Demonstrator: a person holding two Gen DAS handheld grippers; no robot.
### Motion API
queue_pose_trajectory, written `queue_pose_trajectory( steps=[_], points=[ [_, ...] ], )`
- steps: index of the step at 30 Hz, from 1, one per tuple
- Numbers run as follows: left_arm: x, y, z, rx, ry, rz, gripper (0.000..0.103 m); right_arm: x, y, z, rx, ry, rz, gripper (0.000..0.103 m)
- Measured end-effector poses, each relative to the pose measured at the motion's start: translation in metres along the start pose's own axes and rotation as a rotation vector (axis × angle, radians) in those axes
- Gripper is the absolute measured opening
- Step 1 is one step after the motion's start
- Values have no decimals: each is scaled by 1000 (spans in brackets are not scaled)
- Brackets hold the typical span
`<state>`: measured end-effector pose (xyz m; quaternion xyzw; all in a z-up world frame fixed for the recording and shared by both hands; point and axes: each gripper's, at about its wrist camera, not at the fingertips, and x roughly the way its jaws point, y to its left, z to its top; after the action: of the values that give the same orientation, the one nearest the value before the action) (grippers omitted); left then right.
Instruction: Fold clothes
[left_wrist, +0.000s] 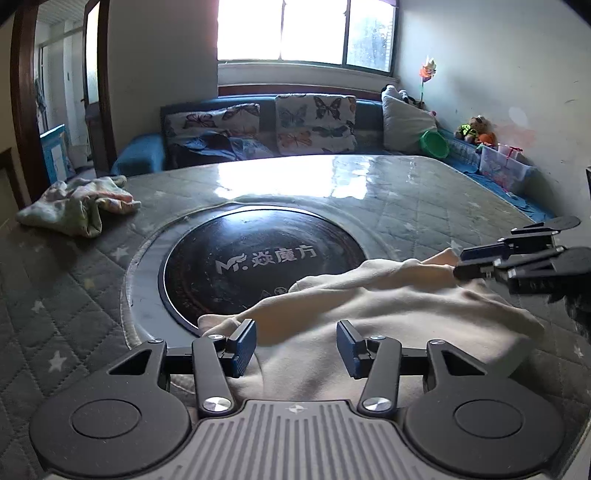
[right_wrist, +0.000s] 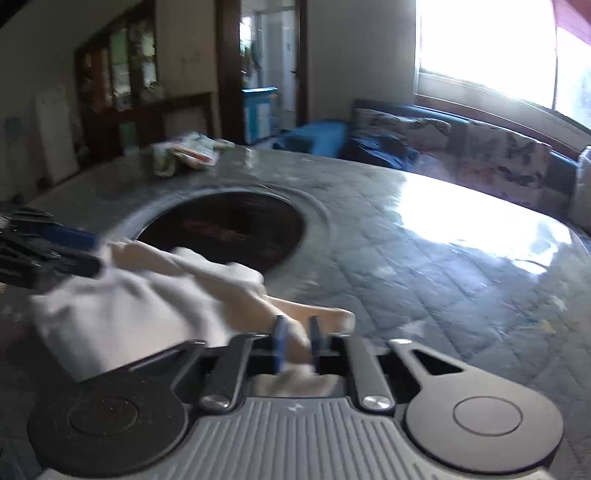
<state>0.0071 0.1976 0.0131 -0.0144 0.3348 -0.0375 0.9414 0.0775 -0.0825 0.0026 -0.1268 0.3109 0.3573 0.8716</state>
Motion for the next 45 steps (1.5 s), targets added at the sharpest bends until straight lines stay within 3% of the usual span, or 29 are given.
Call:
queue_pose_trajectory(
  steps=[5, 8, 9, 13, 16, 19, 23, 26, 32, 40, 45],
  points=[
    [16, 6, 2, -27, 12, -7, 44, 22, -4, 4, 4, 45, 54, 29],
    [26, 15, 3, -55, 34, 18, 40, 28, 4, 4, -38, 60, 31, 9],
    [28, 19, 2, -65, 36, 25, 40, 27, 8, 7, -66, 48, 11, 8],
    [33, 27, -1, -101, 41, 42, 39, 30, 18, 12, -141, 45, -43, 10],
    [33, 29, -2, -99, 37, 64, 39, 38, 12, 11, -114, 54, -56, 20],
    [31, 31, 0, -112, 31, 65, 39, 30, 12, 17, -70, 3, -65, 20],
    [28, 25, 6, -124, 4, 50, 39, 23, 21, 26, -50, -29, 40, 19],
    [29, 13, 10, -97, -7, 26, 39, 36, 30, 27, -62, 17, 97, 19],
    [48, 0, 20, -59, 14, 26, 39, 53, 35, 30, -52, 44, 71, 19],
    [70, 6, 19, -95, 62, 54, 44, 64, 41, 30, -69, 35, 67, 19],
    [60, 8, 17, -107, 36, 47, 45, 40, 41, 31, -70, 6, 85, 19]
  ],
)
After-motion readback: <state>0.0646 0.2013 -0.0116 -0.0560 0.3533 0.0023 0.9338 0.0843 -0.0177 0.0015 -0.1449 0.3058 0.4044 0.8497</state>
